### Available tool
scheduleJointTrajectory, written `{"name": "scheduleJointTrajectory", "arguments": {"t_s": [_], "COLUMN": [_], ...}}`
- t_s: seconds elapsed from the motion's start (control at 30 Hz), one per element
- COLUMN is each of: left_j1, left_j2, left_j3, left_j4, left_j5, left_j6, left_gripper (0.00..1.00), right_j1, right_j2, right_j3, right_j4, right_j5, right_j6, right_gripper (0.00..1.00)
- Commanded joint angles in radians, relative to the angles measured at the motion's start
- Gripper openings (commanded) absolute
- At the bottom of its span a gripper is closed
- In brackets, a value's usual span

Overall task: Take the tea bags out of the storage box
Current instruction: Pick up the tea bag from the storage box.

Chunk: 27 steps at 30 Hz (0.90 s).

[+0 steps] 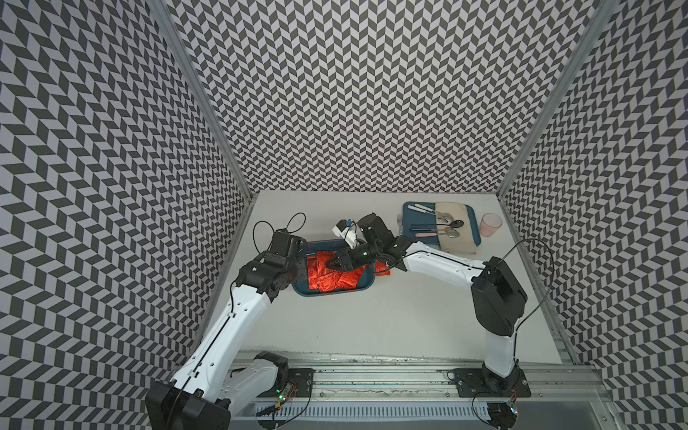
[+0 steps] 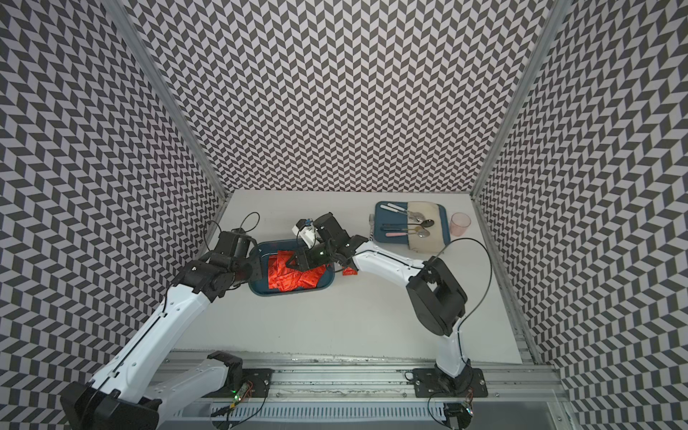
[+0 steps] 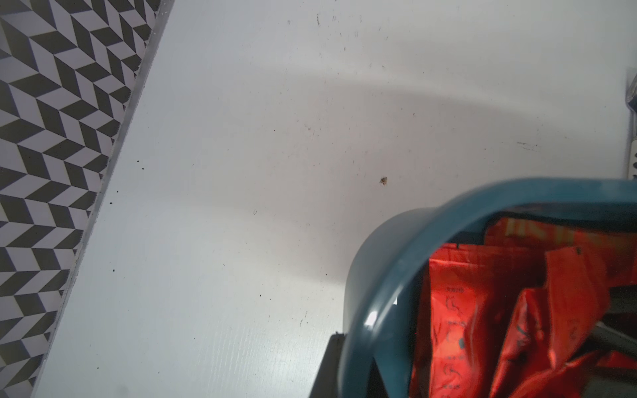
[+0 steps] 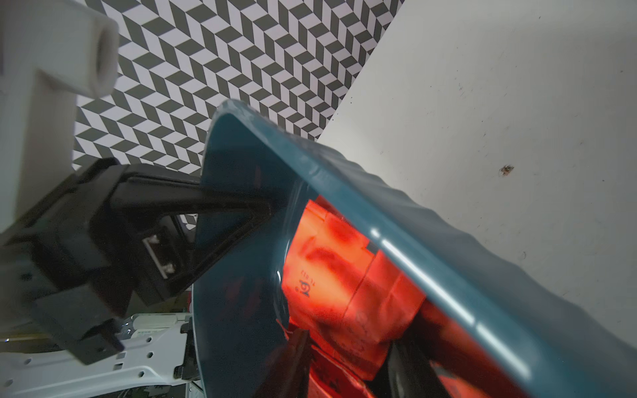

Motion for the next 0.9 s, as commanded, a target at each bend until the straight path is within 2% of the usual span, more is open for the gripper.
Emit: {"name": "scheduleJointTrajectory", "arguments": {"t_s": [0.0, 0.57, 0.87], "left_j1": [-0.001, -0.001, -0.001], "left_j2": [-0.019, 0.003, 0.002], "left_j3": [0.021, 0.014, 0.016], "left_j4": [0.034, 0.041, 0.036], "left_j5": [0.006, 0.002, -0.011], "left_j6": [-0.021, -0.043, -0.051], "left_gripper": [0.00, 0.00, 0.00], "right_j1": [0.005, 0.005, 0.003], "right_j2": [0.000, -0.063, -0.138], "right_j3": [-0.017, -0.045, -0.045], "right_j4": [0.037, 0.079, 0.098], "right_j5": [-0.009, -0.004, 0.042], "right_j6": [-0.001, 0.014, 0.052], "right_gripper": [0.37, 0.01, 0.00]}}
